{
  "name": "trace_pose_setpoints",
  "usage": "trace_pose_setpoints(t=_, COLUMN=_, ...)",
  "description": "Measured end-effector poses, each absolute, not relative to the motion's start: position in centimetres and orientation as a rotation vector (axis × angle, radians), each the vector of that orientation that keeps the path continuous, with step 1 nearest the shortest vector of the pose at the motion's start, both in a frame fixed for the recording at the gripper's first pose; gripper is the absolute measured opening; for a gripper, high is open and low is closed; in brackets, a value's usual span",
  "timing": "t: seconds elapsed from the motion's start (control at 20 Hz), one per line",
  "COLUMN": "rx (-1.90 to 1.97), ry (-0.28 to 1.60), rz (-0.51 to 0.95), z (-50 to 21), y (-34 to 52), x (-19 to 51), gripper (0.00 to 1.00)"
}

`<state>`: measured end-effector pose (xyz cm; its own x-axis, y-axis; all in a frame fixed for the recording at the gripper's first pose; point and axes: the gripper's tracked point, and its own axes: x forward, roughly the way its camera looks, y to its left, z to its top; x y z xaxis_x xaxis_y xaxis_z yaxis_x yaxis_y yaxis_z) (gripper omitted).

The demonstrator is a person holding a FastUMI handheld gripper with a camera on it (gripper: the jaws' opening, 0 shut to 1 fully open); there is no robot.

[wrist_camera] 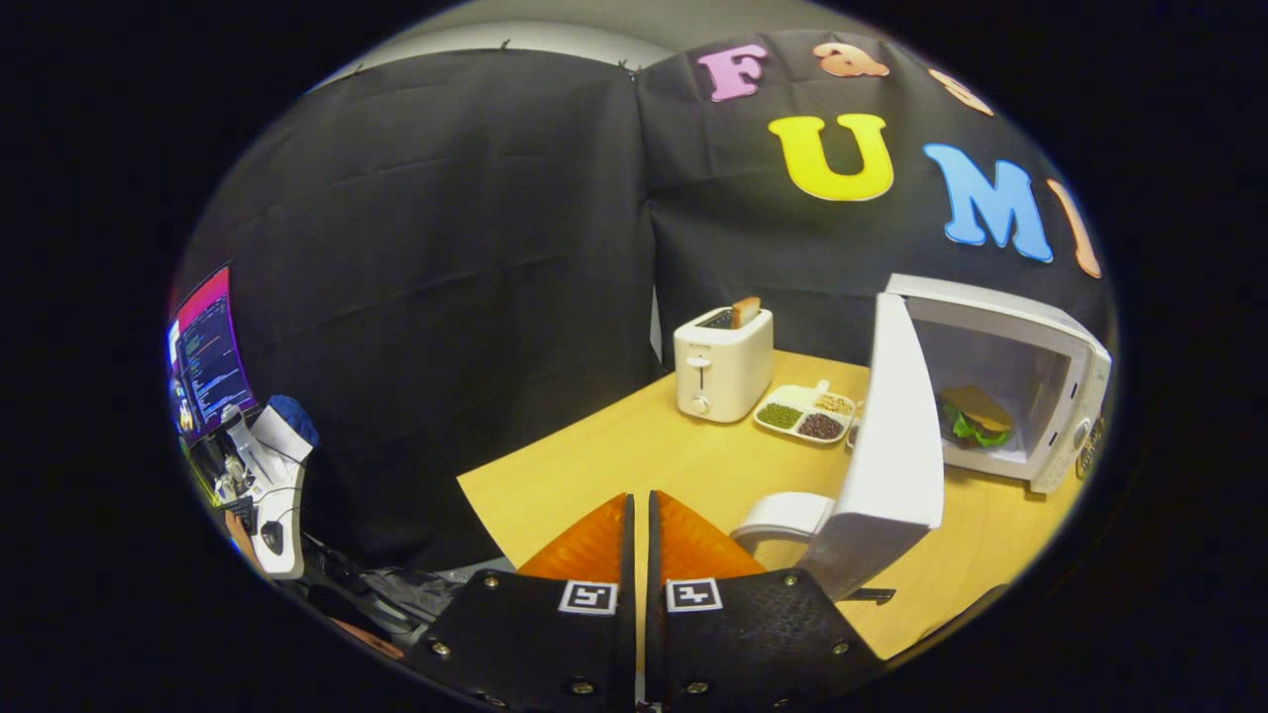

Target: Open the microwave, put the food inside, and close the microwave door.

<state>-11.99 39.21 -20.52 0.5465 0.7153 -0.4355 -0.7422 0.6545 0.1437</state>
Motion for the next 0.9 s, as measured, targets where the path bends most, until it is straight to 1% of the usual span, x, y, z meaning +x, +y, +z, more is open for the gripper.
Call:
trace_pose_setpoints(t=0.05, rx=-0.041, ry=0.501, rz=0.873, z=-20.6, y=39.0, x=-11.9, gripper=0.04)
trace_pose_setpoints(t=0.1, rx=-0.033, ry=0.499, rz=0.868, z=-20.7, y=38.9, x=-11.7, gripper=0.01)
trace_pose_setpoints(t=0.25, rx=-0.081, ry=0.479, rz=0.841, z=-20.7, y=37.2, x=-11.5, gripper=0.01)
trace_pose_setpoints(t=0.4, rx=-0.053, ry=0.500, rz=0.820, z=-20.8, y=35.4, x=-11.4, gripper=0.01)
trace_pose_setpoints(t=0.7, rx=-0.043, ry=0.522, rz=0.705, z=-21.3, y=29.8, x=-8.8, gripper=0.01)
trace_pose_setpoints(t=0.9, rx=-0.044, ry=0.541, rz=0.624, z=-21.8, y=26.0, x=-5.9, gripper=0.01)
